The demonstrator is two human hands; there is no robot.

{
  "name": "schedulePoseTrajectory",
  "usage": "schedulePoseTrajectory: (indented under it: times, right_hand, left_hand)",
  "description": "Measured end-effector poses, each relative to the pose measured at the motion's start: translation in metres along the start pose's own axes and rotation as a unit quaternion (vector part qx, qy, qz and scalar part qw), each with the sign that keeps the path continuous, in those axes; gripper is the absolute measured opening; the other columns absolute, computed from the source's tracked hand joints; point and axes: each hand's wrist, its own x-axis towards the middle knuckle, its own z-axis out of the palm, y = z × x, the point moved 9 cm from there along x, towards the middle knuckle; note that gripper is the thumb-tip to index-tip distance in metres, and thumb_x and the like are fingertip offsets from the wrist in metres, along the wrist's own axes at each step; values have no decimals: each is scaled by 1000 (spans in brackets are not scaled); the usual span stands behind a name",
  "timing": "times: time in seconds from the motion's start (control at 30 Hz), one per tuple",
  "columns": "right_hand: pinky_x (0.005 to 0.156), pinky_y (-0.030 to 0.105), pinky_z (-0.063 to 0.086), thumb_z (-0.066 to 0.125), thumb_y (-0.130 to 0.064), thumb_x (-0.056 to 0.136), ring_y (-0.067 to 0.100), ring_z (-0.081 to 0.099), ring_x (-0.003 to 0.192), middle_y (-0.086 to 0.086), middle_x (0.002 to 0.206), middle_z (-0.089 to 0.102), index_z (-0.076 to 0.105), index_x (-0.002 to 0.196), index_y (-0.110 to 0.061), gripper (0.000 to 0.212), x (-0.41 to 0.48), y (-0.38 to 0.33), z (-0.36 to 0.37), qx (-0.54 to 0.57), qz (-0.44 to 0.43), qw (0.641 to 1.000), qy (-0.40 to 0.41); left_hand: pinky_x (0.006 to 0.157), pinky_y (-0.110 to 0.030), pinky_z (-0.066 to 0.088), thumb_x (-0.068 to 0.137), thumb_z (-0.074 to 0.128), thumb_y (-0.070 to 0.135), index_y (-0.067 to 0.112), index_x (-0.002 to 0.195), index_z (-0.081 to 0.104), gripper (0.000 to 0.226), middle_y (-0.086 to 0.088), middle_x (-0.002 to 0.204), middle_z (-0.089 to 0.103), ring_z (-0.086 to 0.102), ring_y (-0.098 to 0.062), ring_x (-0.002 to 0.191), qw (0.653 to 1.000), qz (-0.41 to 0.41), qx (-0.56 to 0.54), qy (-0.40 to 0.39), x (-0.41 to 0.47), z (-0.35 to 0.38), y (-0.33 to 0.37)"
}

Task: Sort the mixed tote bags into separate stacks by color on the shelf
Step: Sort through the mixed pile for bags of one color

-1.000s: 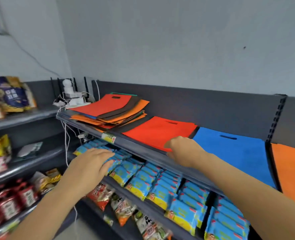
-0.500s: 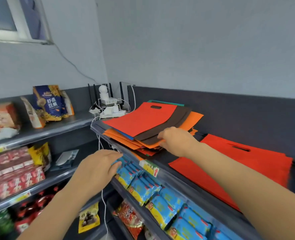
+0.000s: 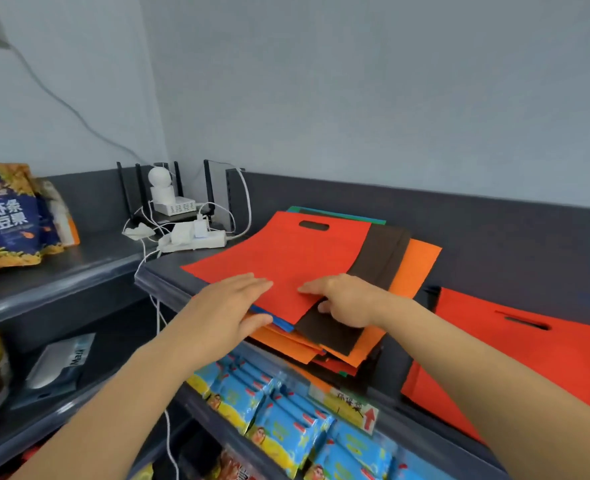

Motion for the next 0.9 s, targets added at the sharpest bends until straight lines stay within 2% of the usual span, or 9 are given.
schedulePoseTrajectory:
  times: [0.13,0.2,0.3,0.43,0.53,0.6,0.7,0.8,0.9]
  right_hand:
    - [108,26,30,48,-21,97,15,40,132,-8,142,48,51,134,-28,38,4,3,-7,2,52,998,47]
    - [105,29,34,43,-24,98,17,45,128,-7,137,53,55,130,-28,34,4,2,-10,-10,79,995,68]
    - [93,37,43,40,-26,99,28,53,115,1,122,63,61,118,-26,29,4,2,-12,-3,135,986,101]
    - [83,37,40,37,-26,100,34,54,105,9,110,63,59,101,-17,24,6,8,-17,15,196,973,118]
    - [88,36,38,37,-27,100,33,53,108,9,113,63,60,102,-17,25,7,14,-19,56,228,966,111]
    - [88,35,38,37,-28,100,32,53,108,8,113,62,59,99,-20,24,6,16,-19,67,239,963,109]
    - [86,30,35,38,-32,100,23,53,106,1,102,58,56,93,-23,21,1,15,-11,158,224,958,84]
    - [102,23,33,41,-38,98,5,44,108,-5,113,54,58,121,-10,39,-17,14,-26,319,199,909,178]
    - [101,41,40,39,-48,96,19,57,107,15,122,58,53,123,-1,55,-73,49,-49,438,305,780,327]
  left_hand:
    - [115,-29,9,67,25,80,30,149,18,96,9,156,15,6,-5,143,995,30,-18,-90,32,28,-26]
    - [114,-27,15,68,35,78,30,147,25,93,8,154,22,17,-7,142,992,31,-48,-115,42,38,-37]
    - [104,-24,29,72,47,73,30,138,44,79,10,142,45,39,-11,131,994,59,-63,-66,55,29,-45]
    - [74,-25,38,45,9,100,34,104,64,104,12,103,68,59,-16,100,991,91,-79,-54,62,23,-54]
    - [58,-34,24,81,38,73,20,64,42,56,4,62,51,50,-23,69,995,85,-53,2,69,23,-57]
    - [59,-35,23,94,47,43,20,60,34,43,-1,63,54,54,-29,72,993,70,-60,67,70,19,-56]
    - [54,-36,32,95,52,33,22,59,32,42,-8,59,55,58,-38,68,988,57,-66,125,64,13,-54]
    - [54,-36,41,97,41,40,20,84,60,30,-7,71,65,63,-37,72,985,62,-33,160,59,2,-41]
    - [44,-37,50,84,42,33,24,97,71,33,-4,67,69,65,-33,58,960,140,-35,238,48,-29,12]
